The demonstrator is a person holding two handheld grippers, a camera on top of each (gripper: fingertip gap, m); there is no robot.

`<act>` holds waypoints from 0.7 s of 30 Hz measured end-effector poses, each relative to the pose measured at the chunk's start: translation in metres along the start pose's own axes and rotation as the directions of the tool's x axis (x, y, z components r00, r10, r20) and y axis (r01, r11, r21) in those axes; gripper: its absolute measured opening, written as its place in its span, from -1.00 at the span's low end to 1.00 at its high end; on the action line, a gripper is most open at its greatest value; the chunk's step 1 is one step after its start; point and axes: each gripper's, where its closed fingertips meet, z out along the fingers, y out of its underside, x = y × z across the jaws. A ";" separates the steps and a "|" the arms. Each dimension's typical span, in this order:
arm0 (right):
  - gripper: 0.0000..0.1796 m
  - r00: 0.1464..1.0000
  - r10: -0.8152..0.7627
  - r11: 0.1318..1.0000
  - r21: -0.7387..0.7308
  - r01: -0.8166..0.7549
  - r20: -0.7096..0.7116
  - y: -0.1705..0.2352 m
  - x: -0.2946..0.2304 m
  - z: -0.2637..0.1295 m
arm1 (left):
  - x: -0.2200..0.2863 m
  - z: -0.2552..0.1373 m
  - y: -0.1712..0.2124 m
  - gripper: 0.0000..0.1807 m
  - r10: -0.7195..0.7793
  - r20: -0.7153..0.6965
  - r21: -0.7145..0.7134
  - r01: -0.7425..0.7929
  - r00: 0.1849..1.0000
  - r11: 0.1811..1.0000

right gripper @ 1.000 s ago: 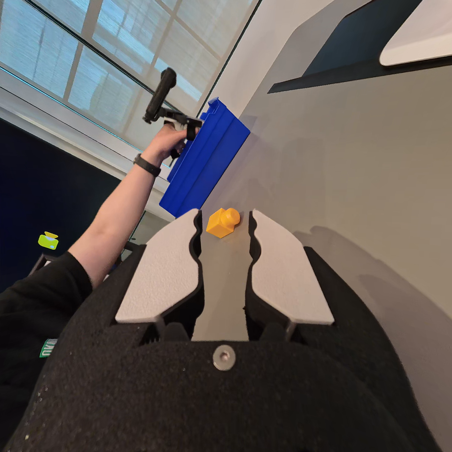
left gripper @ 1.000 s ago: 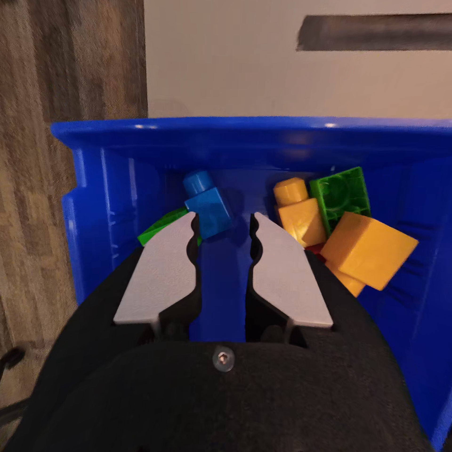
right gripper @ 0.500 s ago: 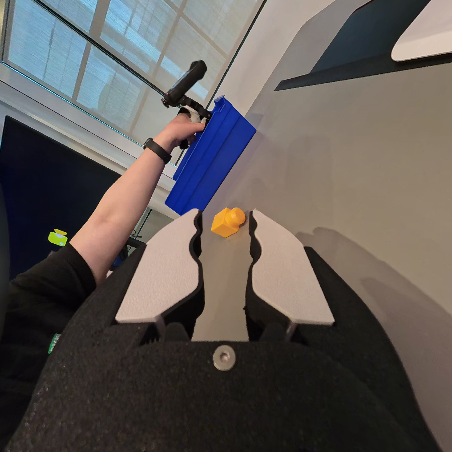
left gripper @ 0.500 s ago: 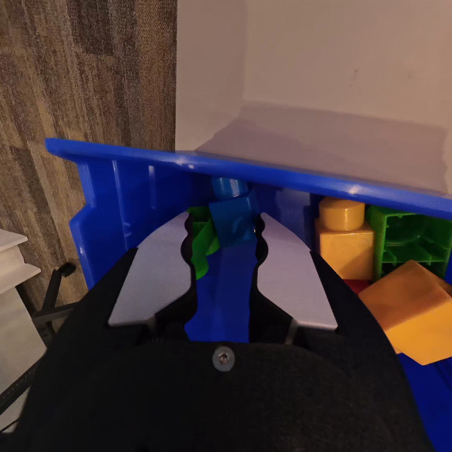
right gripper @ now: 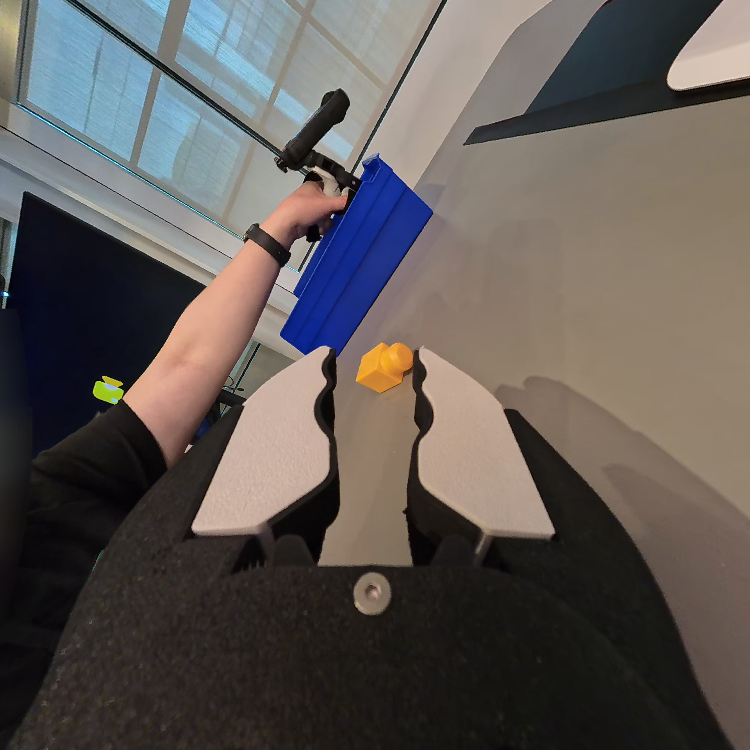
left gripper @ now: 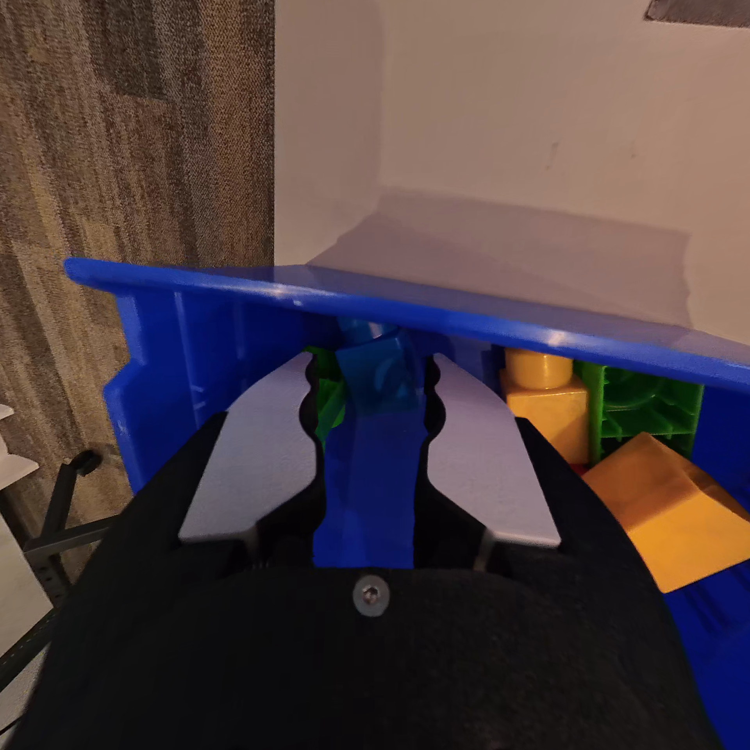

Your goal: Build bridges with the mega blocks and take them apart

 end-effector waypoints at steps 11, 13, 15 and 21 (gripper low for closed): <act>-0.61 1.000 0.009 1.000 -0.018 -0.009 0.006 0.003 0.001 0.003 | 0.002 0.000 -0.002 -0.47 0.031 0.016 -0.002 -0.031 0.999 1.000; -0.61 1.000 0.009 1.000 -0.017 -0.009 0.008 0.003 0.001 0.003 | 0.004 0.000 -0.003 -0.48 0.024 0.003 0.007 -0.024 1.000 1.000; -0.61 1.000 0.008 1.000 -0.014 -0.008 0.011 0.003 0.000 0.002 | 0.009 -0.002 -0.007 -0.51 0.000 -0.037 0.030 0.001 0.999 1.000; -0.61 1.000 0.010 1.000 -0.007 -0.009 0.013 0.001 0.000 0.001 | 0.011 -0.004 -0.004 -0.51 -0.018 -0.062 0.022 0.019 0.998 1.000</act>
